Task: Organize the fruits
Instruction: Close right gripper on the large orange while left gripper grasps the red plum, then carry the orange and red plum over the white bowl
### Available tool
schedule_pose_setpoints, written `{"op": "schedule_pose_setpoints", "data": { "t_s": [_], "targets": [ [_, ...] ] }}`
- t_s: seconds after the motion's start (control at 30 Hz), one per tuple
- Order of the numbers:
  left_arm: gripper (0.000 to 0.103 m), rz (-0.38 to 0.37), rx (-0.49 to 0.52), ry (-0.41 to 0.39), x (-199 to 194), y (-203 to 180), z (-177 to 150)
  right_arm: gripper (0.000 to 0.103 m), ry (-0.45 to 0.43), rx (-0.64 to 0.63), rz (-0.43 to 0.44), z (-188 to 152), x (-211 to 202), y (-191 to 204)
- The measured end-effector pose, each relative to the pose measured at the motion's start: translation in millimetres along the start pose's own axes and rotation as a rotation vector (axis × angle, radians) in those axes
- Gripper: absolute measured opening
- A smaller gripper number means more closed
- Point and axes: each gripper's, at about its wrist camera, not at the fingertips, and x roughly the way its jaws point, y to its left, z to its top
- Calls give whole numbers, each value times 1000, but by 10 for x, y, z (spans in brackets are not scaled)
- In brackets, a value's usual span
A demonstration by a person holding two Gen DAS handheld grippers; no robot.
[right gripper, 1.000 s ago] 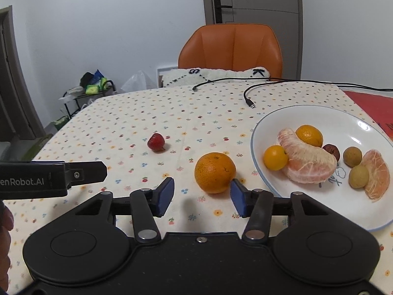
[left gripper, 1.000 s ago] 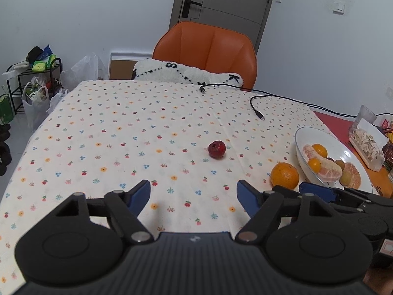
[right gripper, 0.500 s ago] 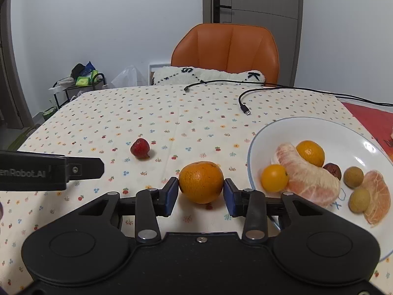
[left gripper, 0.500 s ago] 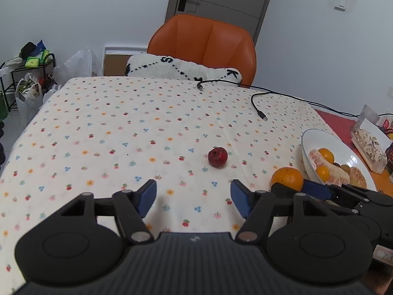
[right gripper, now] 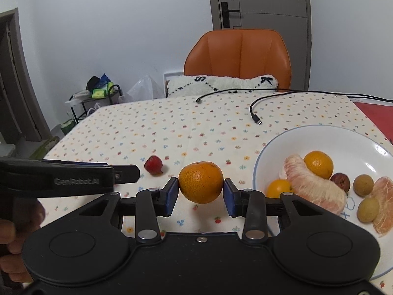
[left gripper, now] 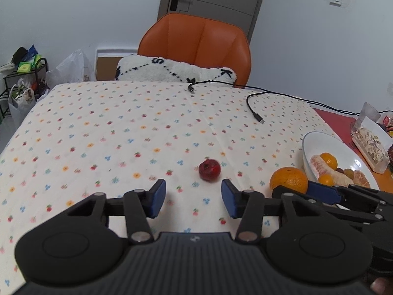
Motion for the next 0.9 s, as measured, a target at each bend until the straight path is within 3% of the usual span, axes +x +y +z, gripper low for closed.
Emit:
{"op": "schedule_pose_setpoints", "data": {
  "t_s": [0.47, 0.6, 0.9],
  "targets": [
    [40, -4, 39, 24, 357, -157, 80, 38, -29, 48, 22, 104, -82, -227],
    [22, 7, 60, 21, 429, -224, 90, 38, -43, 61, 16, 112, -132, -292],
    [22, 3, 74, -18, 240, -357, 118, 38, -57, 71, 14, 78, -277, -363]
  ]
}}
